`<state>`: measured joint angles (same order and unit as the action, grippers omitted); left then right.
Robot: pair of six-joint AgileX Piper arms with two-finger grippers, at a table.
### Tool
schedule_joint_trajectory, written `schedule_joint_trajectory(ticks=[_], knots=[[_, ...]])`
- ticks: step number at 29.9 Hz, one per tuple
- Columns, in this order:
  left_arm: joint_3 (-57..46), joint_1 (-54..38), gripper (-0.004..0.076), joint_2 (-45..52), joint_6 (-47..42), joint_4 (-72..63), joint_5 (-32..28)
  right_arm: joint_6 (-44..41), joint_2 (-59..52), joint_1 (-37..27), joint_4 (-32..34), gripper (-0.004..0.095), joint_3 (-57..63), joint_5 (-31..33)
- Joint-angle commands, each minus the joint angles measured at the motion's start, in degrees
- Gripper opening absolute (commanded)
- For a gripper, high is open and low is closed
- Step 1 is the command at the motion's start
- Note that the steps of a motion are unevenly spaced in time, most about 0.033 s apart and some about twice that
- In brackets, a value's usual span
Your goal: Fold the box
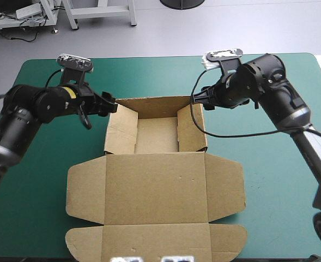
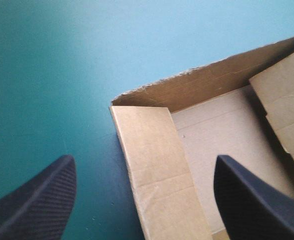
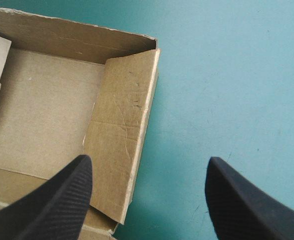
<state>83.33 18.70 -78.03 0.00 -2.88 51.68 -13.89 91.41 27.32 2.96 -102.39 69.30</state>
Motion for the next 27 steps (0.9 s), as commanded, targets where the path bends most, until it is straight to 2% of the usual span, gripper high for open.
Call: schedule_joint_trajectory(ticks=[1,5,8,14,17,21,27], knots=[[-8.2,0.4,0.0549,10.3,1.5,-3.3,-10.5,-0.2,-7.2,-0.1,0.8,0.0592,4.5,-6.0],[-19.8,0.4,0.0549,20.7,3.4,-4.0,-17.8,-0.6,-12.7,-0.1,0.8,0.0584,13.3,-10.9],[-27.4,0.4,0.0549,28.8,4.1,-4.0,-21.5,-0.8,-16.6,-0.1,0.8,0.0584,18.5,-16.8],[-40.0,0.4,0.0549,41.0,3.9,-4.0,-22.8,-1.3,-18.3,-0.1,0.8,0.0594,19.8,-19.2],[-43.5,0.4,0.0549,45.0,3.9,-4.0,-23.5,-1.3,-15.7,-0.1,0.8,0.0665,18.9,-20.6],[-44.2,0.4,0.0549,47.1,3.9,-4.1,-23.2,-2.7,-7.4,-0.1,0.6,0.0729,12.4,-16.1],[-44.2,0.4,0.0549,47.2,3.9,-4.8,-22.6,-3.0,7.6,-0.1,-0.3,0.0734,-6.3,-0.7]])
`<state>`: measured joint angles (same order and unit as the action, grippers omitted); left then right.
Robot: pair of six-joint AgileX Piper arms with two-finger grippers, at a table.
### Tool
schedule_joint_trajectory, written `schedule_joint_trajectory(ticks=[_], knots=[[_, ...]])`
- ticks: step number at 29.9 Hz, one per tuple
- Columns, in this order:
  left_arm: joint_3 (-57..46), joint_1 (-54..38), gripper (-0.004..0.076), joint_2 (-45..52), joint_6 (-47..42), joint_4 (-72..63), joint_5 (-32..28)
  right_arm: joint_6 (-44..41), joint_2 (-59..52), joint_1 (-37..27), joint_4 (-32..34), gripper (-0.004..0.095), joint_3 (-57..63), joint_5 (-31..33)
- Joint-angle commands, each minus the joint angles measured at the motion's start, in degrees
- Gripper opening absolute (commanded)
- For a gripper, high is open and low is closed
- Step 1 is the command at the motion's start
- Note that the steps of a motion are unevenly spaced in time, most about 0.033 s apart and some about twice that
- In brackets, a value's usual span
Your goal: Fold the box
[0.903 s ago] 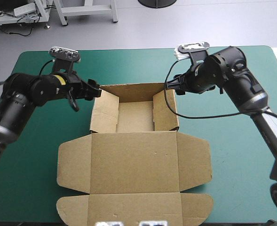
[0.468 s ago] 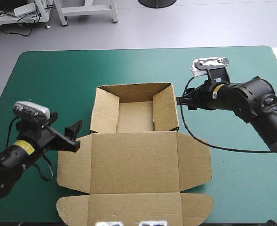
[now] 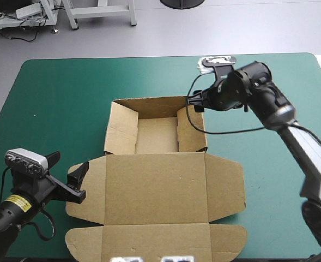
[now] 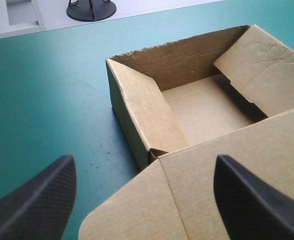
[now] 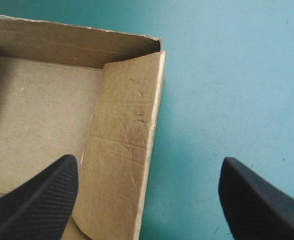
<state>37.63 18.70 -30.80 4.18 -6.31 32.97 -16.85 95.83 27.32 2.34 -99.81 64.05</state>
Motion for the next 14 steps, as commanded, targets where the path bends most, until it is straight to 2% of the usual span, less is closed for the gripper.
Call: schedule_joint_trajectory(ticks=[1,6,14], knots=[[1.5,0.4,0.0549,0.0,-0.3,-1.6,-3.7,0.0,5.8,-0.1,0.3,0.0735,-12.4,7.4],[1.5,0.4,0.0549,0.1,-0.3,-2.0,-3.1,0.0,13.9,-0.1,-3.8,0.0742,-20.6,7.7],[1.5,0.4,0.0549,0.1,-0.3,-2.0,-2.7,-1.0,17.0,-0.1,-4.2,0.0742,-15.2,7.7]])
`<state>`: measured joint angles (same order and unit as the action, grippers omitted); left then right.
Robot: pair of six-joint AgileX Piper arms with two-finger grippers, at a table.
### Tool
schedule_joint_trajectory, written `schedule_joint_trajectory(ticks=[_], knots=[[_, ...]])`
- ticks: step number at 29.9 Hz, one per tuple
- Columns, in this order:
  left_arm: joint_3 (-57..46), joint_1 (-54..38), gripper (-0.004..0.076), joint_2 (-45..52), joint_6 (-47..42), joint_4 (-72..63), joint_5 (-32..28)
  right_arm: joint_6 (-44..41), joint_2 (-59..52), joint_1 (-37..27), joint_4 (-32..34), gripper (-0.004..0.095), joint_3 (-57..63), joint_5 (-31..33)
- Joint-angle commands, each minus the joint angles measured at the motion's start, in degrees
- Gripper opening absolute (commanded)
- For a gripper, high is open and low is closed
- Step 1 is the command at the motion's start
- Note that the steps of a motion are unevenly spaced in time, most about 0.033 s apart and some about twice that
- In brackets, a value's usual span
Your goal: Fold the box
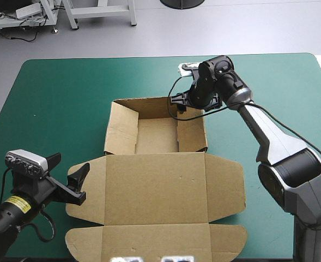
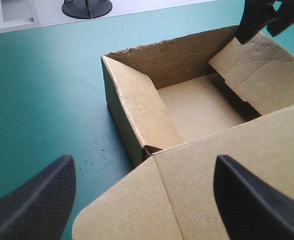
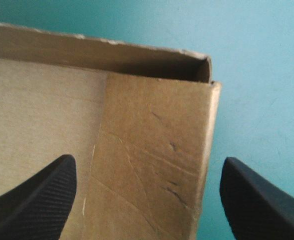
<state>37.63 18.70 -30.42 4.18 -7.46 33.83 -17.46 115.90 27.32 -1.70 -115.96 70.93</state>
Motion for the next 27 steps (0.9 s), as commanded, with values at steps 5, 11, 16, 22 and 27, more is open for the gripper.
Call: schedule_joint_trajectory(ticks=[5,11,16,22,27], knots=[[1.5,0.4,0.0549,-0.2,-0.3,-0.4,-3.6,-0.4,-3.1,-0.1,-2.3,0.0742,5.9,0.8],[1.5,0.4,0.0549,-0.2,-0.3,-0.1,-3.7,-0.4,-2.9,-0.1,-0.2,0.0741,8.2,0.8],[1.5,0.4,0.0549,-0.2,-0.3,0.0,-3.7,-0.4,-2.9,-0.1,-0.5,0.0631,7.9,0.8],[1.5,0.4,0.0549,-0.2,-0.2,0.0,-3.5,0.8,-2.9,-0.1,-0.3,-0.0004,7.9,0.8],[1.5,0.4,0.0549,-0.2,-0.2,0.0,-3.1,2.3,-3.4,-0.3,0.2,-0.0004,7.7,0.8]])
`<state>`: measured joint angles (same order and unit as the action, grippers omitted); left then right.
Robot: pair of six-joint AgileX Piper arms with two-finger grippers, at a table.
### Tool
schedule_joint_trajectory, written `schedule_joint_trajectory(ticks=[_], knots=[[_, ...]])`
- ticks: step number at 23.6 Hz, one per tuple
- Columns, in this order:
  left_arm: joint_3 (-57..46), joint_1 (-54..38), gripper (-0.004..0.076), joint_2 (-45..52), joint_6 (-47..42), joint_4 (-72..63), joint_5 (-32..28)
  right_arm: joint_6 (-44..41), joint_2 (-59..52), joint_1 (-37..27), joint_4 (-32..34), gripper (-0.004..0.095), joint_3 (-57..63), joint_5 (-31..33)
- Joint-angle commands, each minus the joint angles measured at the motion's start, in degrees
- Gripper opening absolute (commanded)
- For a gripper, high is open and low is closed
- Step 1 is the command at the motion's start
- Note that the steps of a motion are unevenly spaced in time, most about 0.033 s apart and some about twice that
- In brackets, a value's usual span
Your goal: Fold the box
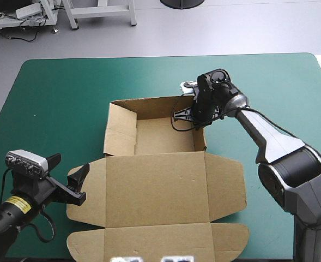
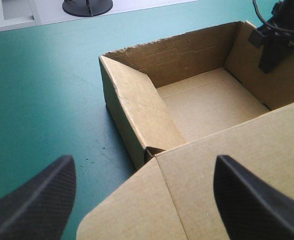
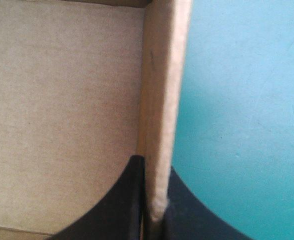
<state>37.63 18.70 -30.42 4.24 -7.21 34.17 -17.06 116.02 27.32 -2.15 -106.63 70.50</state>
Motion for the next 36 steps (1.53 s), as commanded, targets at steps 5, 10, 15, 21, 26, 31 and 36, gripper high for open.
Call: schedule_joint_trajectory(ticks=[5,10,15,21,26,31,36], knots=[[1.5,0.4,0.0549,-0.2,-0.3,-0.2,-3.1,3.6,-4.1,-2.9,3.7,-0.0004,-1.6,1.2],[1.5,0.4,0.0549,-0.2,-0.3,0.1,-1.6,5.0,-4.7,-10.0,2.1,-0.0004,-1.6,1.2],[1.5,0.4,0.0549,-0.2,0.1,0.3,-1.9,9.4,-10.9,-26.9,4.5,-0.0004,-2.2,1.2],[1.5,0.4,0.0549,-0.2,0.1,0.3,-2.3,9.3,-14.2,-47.0,-0.8,-0.0004,-2.7,1.2],[1.5,0.4,0.0549,-0.2,0.1,0.3,-2.0,9.4,-12.2,-55.6,-2.2,-0.0004,-2.7,0.9],[1.5,0.4,0.0528,-0.2,0.1,0.3,-1.9,9.4,-7.1,-55.6,0.6,-0.0004,-2.6,0.9],[1.5,0.4,0.05,-0.2,0.1,0.3,-1.9,9.3,-4.8,-55.6,2.1,0.0004,-2.6,0.0]])
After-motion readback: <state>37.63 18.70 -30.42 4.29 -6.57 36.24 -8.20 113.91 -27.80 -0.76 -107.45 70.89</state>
